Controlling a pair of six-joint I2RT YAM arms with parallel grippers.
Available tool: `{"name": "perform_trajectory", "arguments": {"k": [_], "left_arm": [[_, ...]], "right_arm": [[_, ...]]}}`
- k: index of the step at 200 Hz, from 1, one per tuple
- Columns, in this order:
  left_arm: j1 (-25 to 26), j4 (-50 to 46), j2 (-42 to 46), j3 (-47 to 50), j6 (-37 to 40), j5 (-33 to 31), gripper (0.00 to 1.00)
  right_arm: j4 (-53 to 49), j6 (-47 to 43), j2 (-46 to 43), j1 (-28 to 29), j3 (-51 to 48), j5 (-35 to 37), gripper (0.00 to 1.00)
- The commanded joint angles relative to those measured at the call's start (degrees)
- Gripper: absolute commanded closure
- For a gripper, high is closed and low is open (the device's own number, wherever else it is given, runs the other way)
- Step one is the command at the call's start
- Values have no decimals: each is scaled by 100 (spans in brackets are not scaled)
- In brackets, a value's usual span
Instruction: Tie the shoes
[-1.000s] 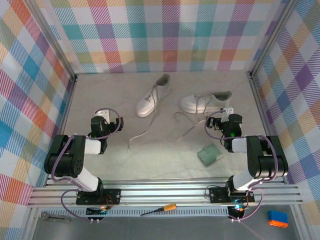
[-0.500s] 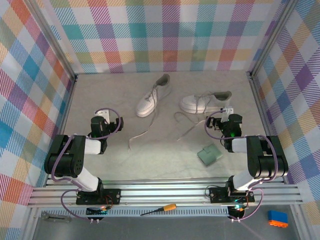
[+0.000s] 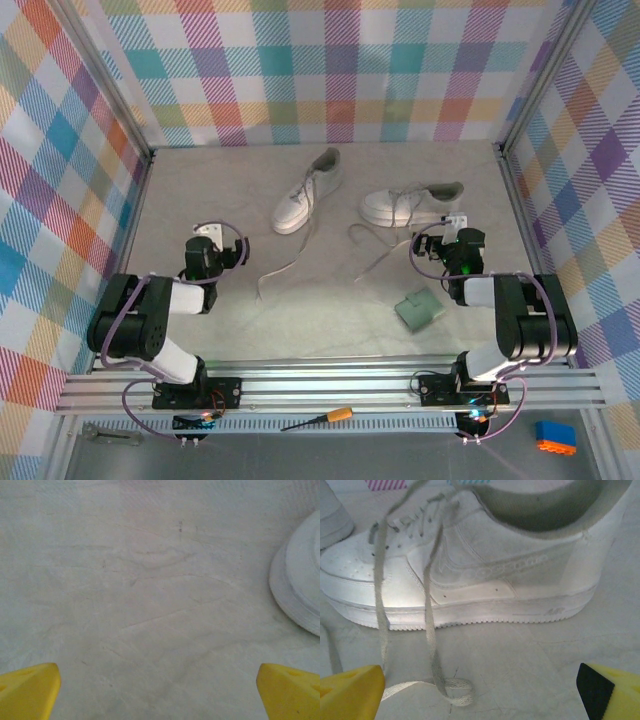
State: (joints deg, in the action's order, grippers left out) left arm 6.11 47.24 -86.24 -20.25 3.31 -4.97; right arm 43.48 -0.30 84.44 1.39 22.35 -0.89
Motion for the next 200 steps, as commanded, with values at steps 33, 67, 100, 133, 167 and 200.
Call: {"name": "perform_trajectory", "arguments": {"k": [33,67,100,133,167,200], "left_arm": [[461,-3187,1517,-1340,-1034,-1930,0],[461,-5347,843,-3095,-2392,-1805,0],[660,-5614,-8,-4258,-2285,-553,0],[1014,-6021,-1068,-5585,-1904,-71,0],[1156,-6534,-1922,-6668,-2026,313,0],[1164,-5998,-1267,-5844,-2270,251,0]], "right_arm": [[-1322,216,-2217,228,165,-159,1],[-3128,1452,-2485,230,1187,130,1],[-4431,2574,-1931,212,2211,-173,1],[-4932,2960,-1510,424,2803,-1109,1],[-5828,2919,-755,1302,3821,-537,2],[-6018,3438,429,2084,4949,-68,8]]}}
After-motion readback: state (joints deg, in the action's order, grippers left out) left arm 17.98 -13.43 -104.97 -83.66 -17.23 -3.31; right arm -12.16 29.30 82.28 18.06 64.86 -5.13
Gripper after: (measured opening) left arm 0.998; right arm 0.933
